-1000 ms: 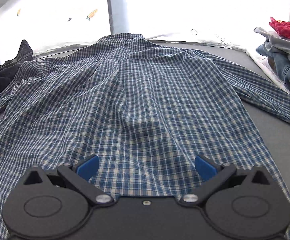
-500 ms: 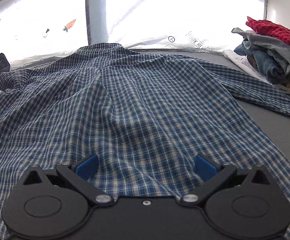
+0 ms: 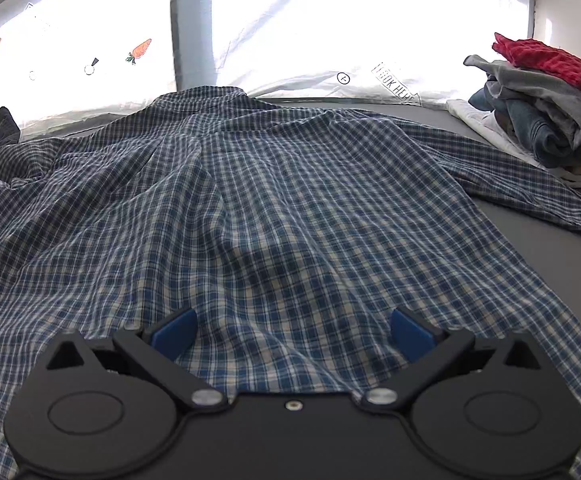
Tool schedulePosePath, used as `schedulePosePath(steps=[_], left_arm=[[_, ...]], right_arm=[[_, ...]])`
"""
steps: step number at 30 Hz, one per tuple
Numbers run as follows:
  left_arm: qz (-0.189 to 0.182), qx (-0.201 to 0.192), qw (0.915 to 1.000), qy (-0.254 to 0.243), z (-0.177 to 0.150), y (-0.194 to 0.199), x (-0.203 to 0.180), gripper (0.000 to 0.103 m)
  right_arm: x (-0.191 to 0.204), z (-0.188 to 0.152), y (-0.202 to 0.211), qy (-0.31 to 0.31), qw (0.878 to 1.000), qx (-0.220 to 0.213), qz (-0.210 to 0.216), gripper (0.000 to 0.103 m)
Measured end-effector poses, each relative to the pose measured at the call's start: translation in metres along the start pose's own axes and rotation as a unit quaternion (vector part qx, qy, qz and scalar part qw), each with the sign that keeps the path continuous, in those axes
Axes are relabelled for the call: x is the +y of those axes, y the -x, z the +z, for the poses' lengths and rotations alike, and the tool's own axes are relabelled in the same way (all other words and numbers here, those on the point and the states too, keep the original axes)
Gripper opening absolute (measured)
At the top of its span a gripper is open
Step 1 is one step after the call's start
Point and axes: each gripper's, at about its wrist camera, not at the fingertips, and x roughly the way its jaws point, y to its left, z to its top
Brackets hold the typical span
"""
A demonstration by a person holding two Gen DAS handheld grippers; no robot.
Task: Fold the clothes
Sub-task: 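Grasp the buttoned sleeve cuff with the left gripper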
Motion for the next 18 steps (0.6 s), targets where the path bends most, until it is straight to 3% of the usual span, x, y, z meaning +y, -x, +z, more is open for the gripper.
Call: schedulePosePath(steps=[1, 2, 3, 4, 5, 8, 18], left_arm=[[0.002, -0.004, 0.9999, -0.009, -0.002, 0.0, -0.002, 0.077], [0.005, -0.007, 0.9998, -0.018, -0.003, 0.001, -0.003, 0.061], [0.011, -0.008, 0.9996, -0.024, -0.003, 0.002, -0.003, 0.053], [0.005, -0.001, 0.9998, -0.02, -0.002, 0.003, 0.002, 0.024], [-0.008, 0.008, 0.9999, -0.009, -0.001, 0.004, 0.007, 0.005], [-0.031, 0.008, 0.999, 0.033, -0.002, 0.013, 0.023, 0.001], [-0.016, -0.052, 0.9975, 0.044, 0.014, 0.078, 0.047, 0.0]], right_arm=[[0.0, 0.0, 0.0, 0.0, 1.0, 0.0, 0.0, 0.103], [0.0, 0.0, 0.0, 0.0, 1.0, 0.0, 0.0, 0.103], [0.0, 0.0, 0.0, 0.0, 1.0, 0.0, 0.0, 0.103], [0.0, 0.0, 0.0, 0.0, 1.0, 0.0, 0.0, 0.103], [0.0, 0.0, 0.0, -0.001, 1.0, 0.0, -0.001, 0.103], [0.0, 0.0, 0.0, 0.0, 1.0, 0.0, -0.001, 0.103], [0.0, 0.0, 0.0, -0.001, 1.0, 0.0, -0.001, 0.103]])
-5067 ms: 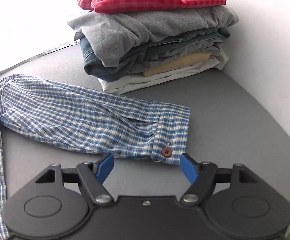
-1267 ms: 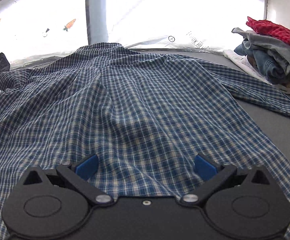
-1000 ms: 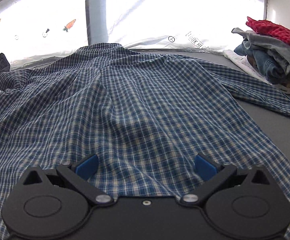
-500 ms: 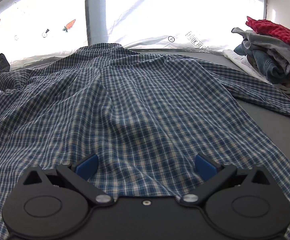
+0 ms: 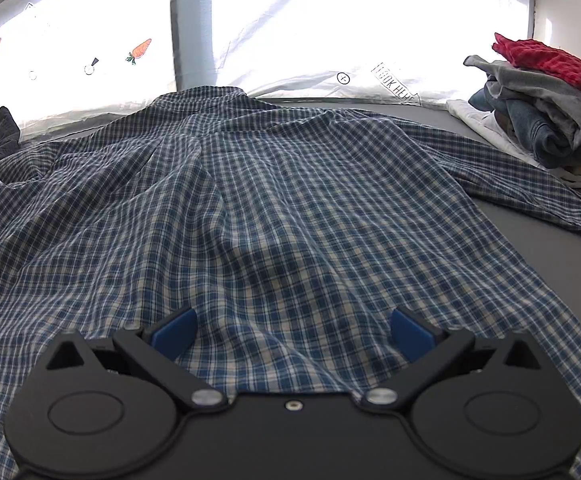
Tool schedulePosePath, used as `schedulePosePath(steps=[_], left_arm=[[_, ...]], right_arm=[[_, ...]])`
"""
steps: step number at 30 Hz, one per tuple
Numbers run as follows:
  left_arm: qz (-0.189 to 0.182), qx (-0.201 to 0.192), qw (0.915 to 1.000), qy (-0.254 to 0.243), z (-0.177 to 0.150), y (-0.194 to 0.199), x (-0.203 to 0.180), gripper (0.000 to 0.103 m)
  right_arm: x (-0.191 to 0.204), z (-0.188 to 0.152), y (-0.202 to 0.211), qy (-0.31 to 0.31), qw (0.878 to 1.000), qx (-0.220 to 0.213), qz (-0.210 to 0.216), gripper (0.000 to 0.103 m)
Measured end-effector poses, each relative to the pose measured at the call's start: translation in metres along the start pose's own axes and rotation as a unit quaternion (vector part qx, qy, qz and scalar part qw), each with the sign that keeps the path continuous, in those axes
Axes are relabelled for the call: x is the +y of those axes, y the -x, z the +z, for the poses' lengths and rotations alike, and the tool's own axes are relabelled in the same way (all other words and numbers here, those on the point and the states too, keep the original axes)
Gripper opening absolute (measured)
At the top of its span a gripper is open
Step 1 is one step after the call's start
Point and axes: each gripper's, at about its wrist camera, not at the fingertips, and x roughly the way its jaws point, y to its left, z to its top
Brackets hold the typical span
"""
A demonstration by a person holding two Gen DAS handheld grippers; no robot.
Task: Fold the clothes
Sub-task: 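Grasp the buttoned sleeve cuff with the left gripper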
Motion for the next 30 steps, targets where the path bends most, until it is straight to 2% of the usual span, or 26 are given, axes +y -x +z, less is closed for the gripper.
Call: schedulePosePath(steps=[4, 10, 12, 13, 16, 18, 21, 25, 27, 28, 30], left_arm=[[0.017, -0.013, 0.9996, -0.017, 0.01, 0.02, 0.004, 0.0], [0.017, -0.016, 0.9994, 0.025, 0.024, 0.027, 0.016, 0.001], [0.038, -0.011, 0.9991, 0.017, 0.028, 0.016, 0.013, 0.002], [0.051, -0.007, 0.9985, 0.02, 0.029, 0.011, 0.013, 0.006], [0.083, 0.001, 0.9957, 0.04, 0.031, 0.0, 0.016, 0.007], [0.076, 0.0, 0.9963, 0.04, 0.029, 0.0, 0.015, 0.011], [0.067, 0.007, 0.9977, 0.003, 0.021, -0.001, 0.006, 0.019], [0.056, 0.023, 0.9979, -0.024, 0.005, -0.01, -0.005, 0.041], [0.04, 0.036, 0.9981, -0.028, -0.004, -0.019, -0.006, 0.048], [0.04, 0.049, 0.9976, -0.029, -0.008, -0.025, -0.005, 0.051], [0.058, 0.066, 0.9958, -0.025, -0.014, -0.036, -0.002, 0.053]], right_arm=[[0.0, 0.0, 0.0, 0.0, 1.0, 0.0, 0.0, 0.103], [0.0, 0.0, 0.0, 0.0, 1.0, 0.0, 0.0, 0.103], [0.0, 0.0, 0.0, 0.0, 1.0, 0.0, 0.0, 0.103], [0.0, 0.0, 0.0, 0.0, 1.0, 0.0, 0.0, 0.103], [0.0, 0.0, -0.001, 0.0, 1.0, 0.0, 0.0, 0.103], [0.0, 0.0, -0.001, 0.0, 1.0, 0.0, 0.0, 0.103], [0.0, 0.0, 0.0, -0.001, 1.0, 0.0, 0.0, 0.103], [0.0, 0.0, 0.0, -0.001, 1.0, 0.0, 0.0, 0.103], [0.0, 0.0, 0.0, -0.001, 1.0, 0.0, 0.0, 0.103], [0.0, 0.0, 0.0, -0.001, 1.0, 0.0, 0.0, 0.103], [0.0, 0.0, 0.0, -0.002, 1.0, 0.0, 0.0, 0.103]])
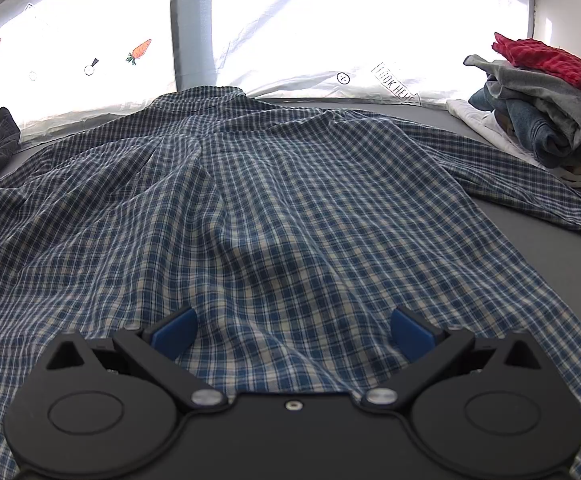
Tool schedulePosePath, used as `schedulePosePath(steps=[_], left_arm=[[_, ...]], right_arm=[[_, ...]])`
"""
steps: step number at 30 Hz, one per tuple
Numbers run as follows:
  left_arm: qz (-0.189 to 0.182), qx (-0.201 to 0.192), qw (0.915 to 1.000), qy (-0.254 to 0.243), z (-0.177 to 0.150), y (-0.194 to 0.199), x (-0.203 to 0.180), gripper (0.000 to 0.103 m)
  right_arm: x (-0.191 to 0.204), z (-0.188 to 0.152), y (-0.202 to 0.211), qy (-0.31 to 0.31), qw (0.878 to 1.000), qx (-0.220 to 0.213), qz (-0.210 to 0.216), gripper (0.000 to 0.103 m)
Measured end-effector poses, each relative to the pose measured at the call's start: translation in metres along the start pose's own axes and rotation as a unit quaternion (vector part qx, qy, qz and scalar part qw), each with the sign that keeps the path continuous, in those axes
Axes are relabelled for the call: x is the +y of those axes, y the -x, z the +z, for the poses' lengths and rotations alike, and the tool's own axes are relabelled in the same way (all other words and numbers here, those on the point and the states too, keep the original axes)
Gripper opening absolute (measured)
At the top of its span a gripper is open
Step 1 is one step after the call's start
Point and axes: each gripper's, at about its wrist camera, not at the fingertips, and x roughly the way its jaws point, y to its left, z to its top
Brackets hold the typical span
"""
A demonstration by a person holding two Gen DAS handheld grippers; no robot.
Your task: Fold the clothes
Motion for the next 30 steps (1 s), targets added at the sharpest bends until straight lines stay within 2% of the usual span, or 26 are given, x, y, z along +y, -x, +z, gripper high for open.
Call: schedulePosePath(steps=[2, 3, 6, 8, 10, 13, 21, 25, 28, 30], left_arm=[[0.031, 0.013, 0.9994, 0.009, -0.006, -0.011, 0.004, 0.062], [0.034, 0.013, 0.9993, 0.01, -0.008, -0.012, 0.006, 0.063], [0.028, 0.001, 0.9996, 0.005, -0.012, -0.01, 0.008, 0.076], [0.041, -0.007, 0.9992, -0.003, -0.015, -0.006, 0.007, 0.088], [0.058, -0.025, 0.9979, -0.013, -0.019, -0.005, 0.007, 0.092], [0.074, -0.033, 0.996, -0.037, -0.023, -0.009, 0.008, 0.093], [0.078, -0.032, 0.994, -0.069, -0.032, -0.018, 0.004, 0.1], [0.078, -0.034, 0.9942, -0.065, -0.032, -0.02, 0.002, 0.103], [0.053, -0.041, 0.9964, -0.052, -0.03, -0.017, 0.004, 0.099], [0.036, -0.046, 0.9971, -0.05, -0.03, -0.014, 0.003, 0.09]], right_arm=[[0.0, 0.0, 0.0, 0.0, 1.0, 0.0, 0.0, 0.103], [0.0, 0.0, 0.0, 0.0, 1.0, 0.0, 0.0, 0.103], [0.0, 0.0, 0.0, 0.0, 1.0, 0.0, 0.0, 0.103], [0.0, 0.0, 0.0, 0.0, 1.0, 0.0, 0.0, 0.103], [0.0, 0.0, 0.0, 0.0, 1.0, 0.0, 0.0, 0.103], [0.0, 0.0, 0.0, 0.0, 1.0, 0.0, 0.0, 0.103], [0.001, 0.0, 0.0, 0.0, 1.0, 0.0, 0.0, 0.103], [0.0, 0.0, 0.0, -0.001, 1.0, 0.0, 0.0, 0.103], [0.0, 0.0, 0.0, -0.001, 1.0, 0.0, 0.0, 0.103], [0.0, 0.0, 0.0, -0.001, 1.0, 0.0, 0.0, 0.103]])
